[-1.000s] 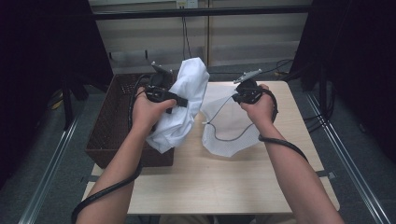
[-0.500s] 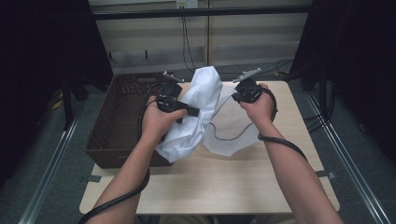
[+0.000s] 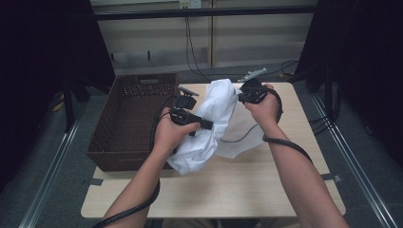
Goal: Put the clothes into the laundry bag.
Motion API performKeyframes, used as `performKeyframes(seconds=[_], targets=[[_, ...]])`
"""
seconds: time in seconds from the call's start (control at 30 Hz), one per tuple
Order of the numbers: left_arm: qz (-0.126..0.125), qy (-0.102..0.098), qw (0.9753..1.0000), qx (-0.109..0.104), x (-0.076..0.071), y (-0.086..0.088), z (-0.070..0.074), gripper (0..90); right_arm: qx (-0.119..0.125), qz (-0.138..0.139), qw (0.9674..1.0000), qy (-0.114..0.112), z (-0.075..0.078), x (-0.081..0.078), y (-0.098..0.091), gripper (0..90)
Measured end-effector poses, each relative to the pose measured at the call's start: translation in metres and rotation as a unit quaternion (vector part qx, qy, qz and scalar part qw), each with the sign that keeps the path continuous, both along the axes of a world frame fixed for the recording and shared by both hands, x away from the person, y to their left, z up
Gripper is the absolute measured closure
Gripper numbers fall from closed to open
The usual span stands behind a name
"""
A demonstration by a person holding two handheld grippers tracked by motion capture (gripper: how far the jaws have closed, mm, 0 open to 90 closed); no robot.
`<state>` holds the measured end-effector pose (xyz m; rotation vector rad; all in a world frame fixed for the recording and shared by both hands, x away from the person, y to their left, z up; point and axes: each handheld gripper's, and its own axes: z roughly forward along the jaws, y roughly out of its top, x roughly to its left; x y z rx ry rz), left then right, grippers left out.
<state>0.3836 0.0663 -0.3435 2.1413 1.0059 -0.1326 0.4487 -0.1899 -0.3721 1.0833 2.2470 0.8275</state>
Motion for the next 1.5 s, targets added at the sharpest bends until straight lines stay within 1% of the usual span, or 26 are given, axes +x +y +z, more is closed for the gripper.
performKeyframes(seconds=[0.03,0.17,0.2,0.23,0.37,0.47,0.53,0.57,0.67,0.7,0.8,0.83,0.87,0.9,1.0,1.03,1.13,1.17,1.2,1.23,1.27,1.37,1.4,1.43,1.47,1.5], targets=[[0.001,0.003,1.0000,-0.002,-0.001,-0.001,-0.001,69.3,0.000,-0.001,1.0000,-0.001,0.002,0.001,-0.001,89.3],[-0.013,0.002,0.9999,0.005,-0.002,-0.003,-0.006,69.4,-0.002,-0.003,1.0000,-0.001,0.003,0.001,-0.002,89.3],[-0.010,0.005,0.9999,0.002,-0.003,-0.005,-0.007,69.4,-0.002,-0.003,1.0000,-0.001,0.003,0.001,-0.002,89.3],[-0.012,0.003,0.9999,0.002,-0.005,-0.006,-0.008,69.3,-0.002,-0.002,1.0000,-0.002,0.003,0.001,-0.002,89.3],[-0.022,0.007,0.9997,0.002,-0.007,-0.010,-0.014,69.3,-0.001,-0.003,1.0000,-0.001,0.002,0.001,-0.002,89.3],[-0.024,0.012,0.9996,-0.001,-0.010,-0.013,-0.020,69.4,-0.003,-0.005,1.0000,0.000,0.003,0.001,-0.002,89.3],[-0.026,0.011,0.9996,0.002,-0.011,-0.014,-0.021,69.4,-0.002,-0.005,1.0000,0.000,0.004,0.001,-0.003,89.3],[-0.025,0.012,0.9996,-0.003,-0.012,-0.016,-0.022,69.4,0.000,-0.006,1.0000,0.002,0.004,0.001,-0.003,89.3],[-0.030,0.010,0.9995,-0.003,-0.013,-0.018,-0.025,69.4,0.000,-0.006,1.0000,0.000,0.005,0.001,-0.005,89.3],[-0.027,0.014,0.9995,-0.005,-0.014,-0.020,-0.026,69.4,0.000,-0.006,1.0000,0.000,0.005,0.001,-0.006,89.3],[-0.030,0.014,0.9995,-0.004,-0.015,-0.022,-0.028,69.3,-0.003,-0.008,1.0000,-0.002,0.006,0.001,-0.006,89.3],[-0.032,0.014,0.9994,-0.001,-0.015,-0.022,-0.029,69.3,-0.005,-0.005,1.0000,-0.004,0.006,0.002,-0.007,89.3],[-0.028,0.016,0.9995,-0.004,-0.016,-0.023,-0.030,69.4,-0.003,-0.009,1.0000,0.000,0.006,0.002,-0.008,89.3],[-0.031,0.017,0.9994,-0.005,-0.016,-0.023,-0.031,69.4,-0.003,-0.009,1.0000,0.000,0.006,0.002,-0.008,89.3],[-0.030,0.019,0.9993,0.001,-0.018,-0.026,-0.035,69.3,-0.003,-0.007,1.0000,-0.003,0.006,0.002,-0.009,89.3],[-0.035,0.019,0.9992,0.005,-0.018,-0.027,-0.036,69.3,-0.003,-0.007,1.0000,-0.003,0.006,0.002,-0.009,89.3],[-0.037,0.024,0.9990,0.004,-0.018,-0.028,-0.040,69.4,-0.004,-0.009,0.9999,-0.004,0.008,0.002,-0.008,89.3],[-0.035,0.026,0.9991,0.001,-0.019,-0.030,-0.042,69.4,-0.006,-0.003,1.0000,-0.003,0.008,0.002,-0.009,89.3],[-0.038,0.024,0.9990,0.006,-0.019,-0.031,-0.043,69.3,-0.006,-0.003,1.0000,-0.003,0.008,0.002,-0.008,89.3],[-0.042,0.028,0.9987,0.006,-0.019,-0.031,-0.044,69.4,-0.006,-0.002,1.0000,-0.004,0.008,0.002,-0.009,89.3],[-0.036,0.027,0.9990,0.007,-0.020,-0.032,-0.046,69.3,-0.006,-0.002,1.0000,-0.004,0.008,0.002,-0.009,89.3],[-0.042,0.028,0.9987,0.010,-0.020,-0.033,-0.048,69.3,-0.001,0.000,1.0000,-0.002,0.008,0.001,-0.008,89.3],[-0.040,0.032,0.9987,0.008,-0.020,-0.034,-0.048,69.3,-0.002,-0.003,1.0000,-0.002,0.008,0.001,-0.007,89.3],[-0.043,0.030,0.9986,0.010,-0.020,-0.035,-0.050,69.3,-0.002,-0.003,1.0000,-0.002,0.008,0.001,-0.007,89.3],[-0.045,0.034,0.9984,0.011,-0.020,-0.036,-0.050,69.3,-0.001,-0.001,1.0000,-0.002,0.009,0.000,-0.006,89.3],[-0.039,0.032,0.9986,0.012,-0.020,-0.037,-0.052,69.3,-0.001,-0.001,1.0000,-0.002,0.009,0.000,-0.006,89.3]])
